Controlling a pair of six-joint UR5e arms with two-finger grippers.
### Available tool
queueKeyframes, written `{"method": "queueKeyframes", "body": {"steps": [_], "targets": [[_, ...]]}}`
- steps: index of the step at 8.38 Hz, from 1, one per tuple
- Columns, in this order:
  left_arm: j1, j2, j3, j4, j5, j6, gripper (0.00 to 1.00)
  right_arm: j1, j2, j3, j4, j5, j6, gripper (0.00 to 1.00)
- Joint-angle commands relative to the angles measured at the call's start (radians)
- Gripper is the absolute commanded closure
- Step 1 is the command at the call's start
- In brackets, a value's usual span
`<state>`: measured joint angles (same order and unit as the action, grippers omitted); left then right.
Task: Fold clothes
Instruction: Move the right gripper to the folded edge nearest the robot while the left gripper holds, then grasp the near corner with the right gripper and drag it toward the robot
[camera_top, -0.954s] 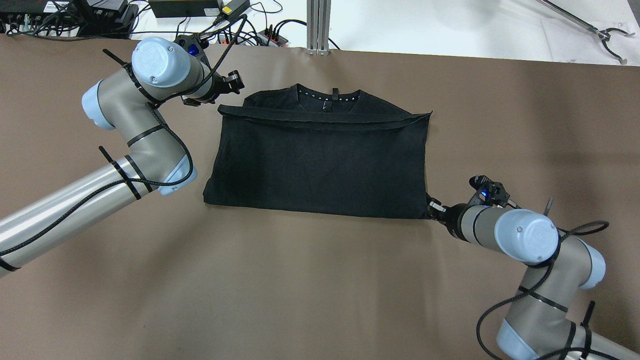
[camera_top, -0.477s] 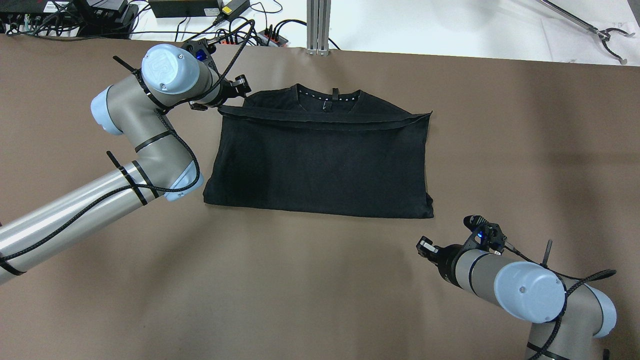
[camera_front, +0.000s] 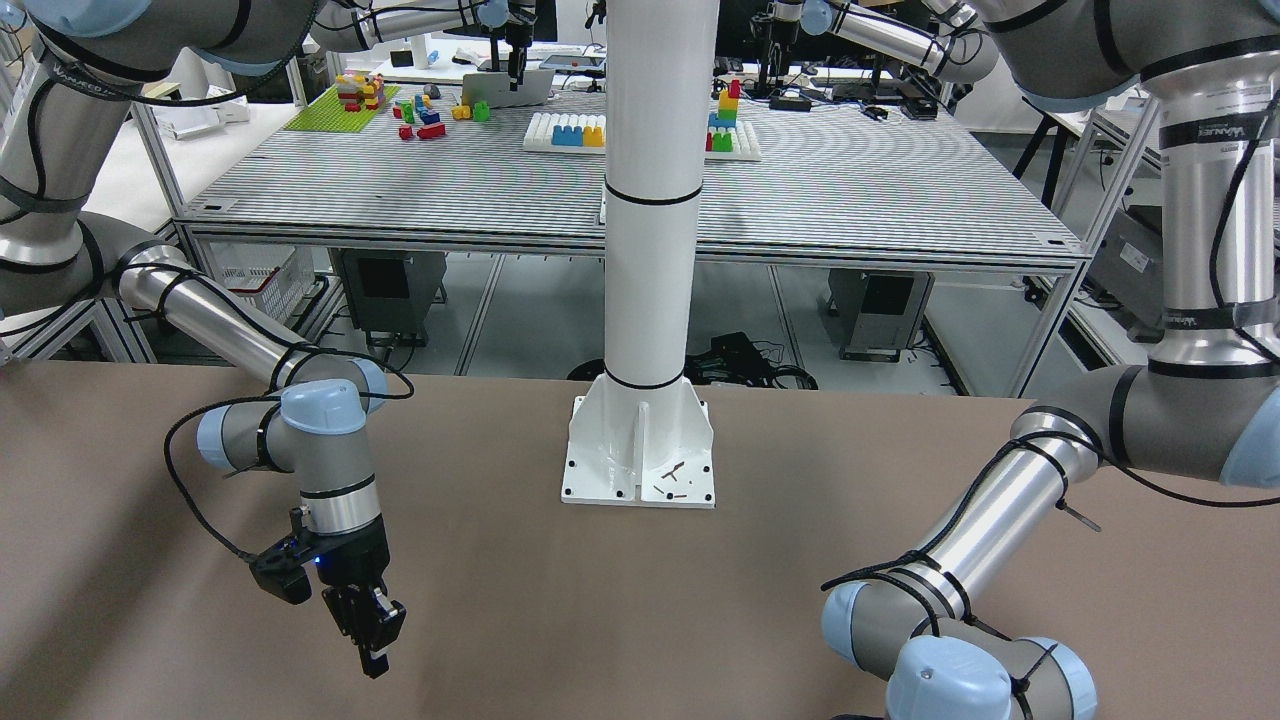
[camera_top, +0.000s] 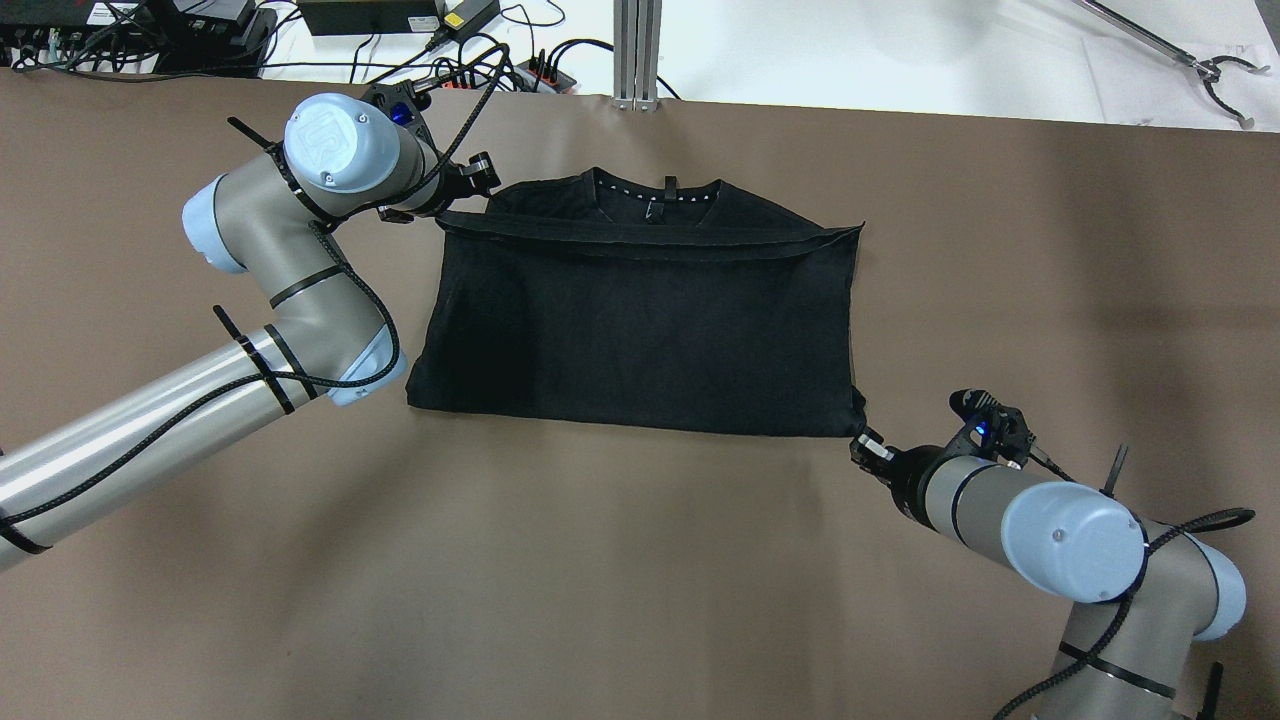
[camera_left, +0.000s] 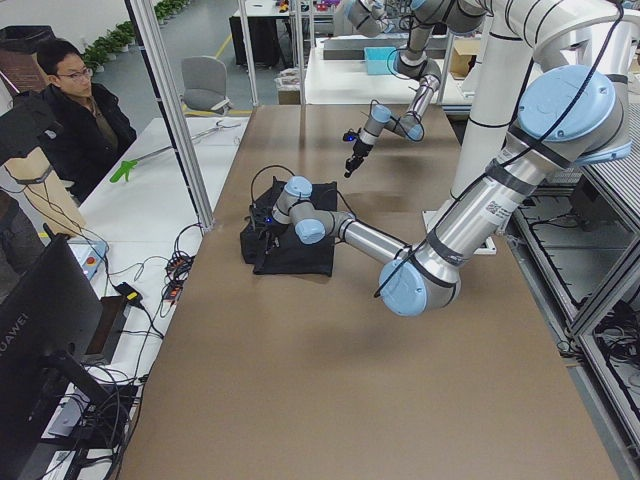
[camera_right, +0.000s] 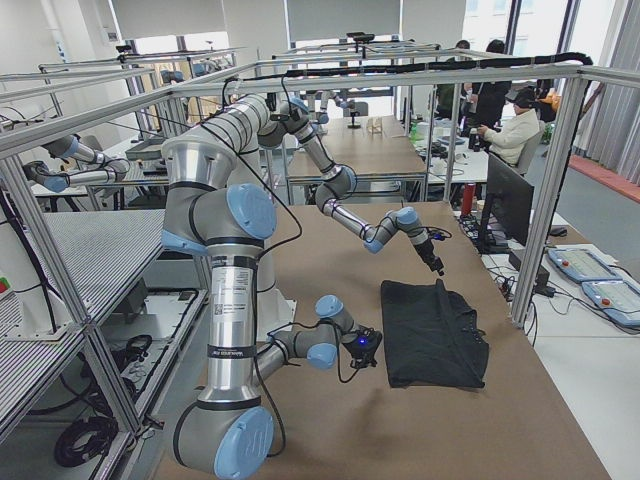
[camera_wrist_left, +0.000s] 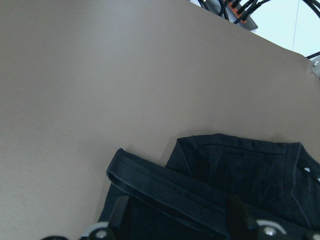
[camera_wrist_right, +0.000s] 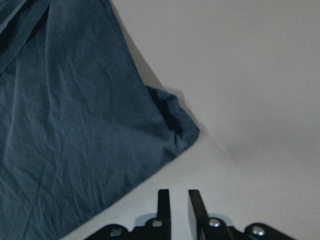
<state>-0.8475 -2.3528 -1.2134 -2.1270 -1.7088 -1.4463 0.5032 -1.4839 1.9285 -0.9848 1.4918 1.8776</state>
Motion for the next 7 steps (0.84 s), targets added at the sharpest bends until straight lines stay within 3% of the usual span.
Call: {"method": "queueKeyframes", "body": {"steps": [1, 7], "targets": [[0.013, 0.0, -0.001, 0.002, 0.037, -0.025, 0.29, 0.057, 0.086, -0.131, 0.009, -0.002, 0.009, 0.48], [0.013, -0.006, -0.001, 0.004, 0.038, -0.028, 0.29, 0.052, 0.093, -0.178, 0.014, -0.004, 0.014, 0.47]]}}
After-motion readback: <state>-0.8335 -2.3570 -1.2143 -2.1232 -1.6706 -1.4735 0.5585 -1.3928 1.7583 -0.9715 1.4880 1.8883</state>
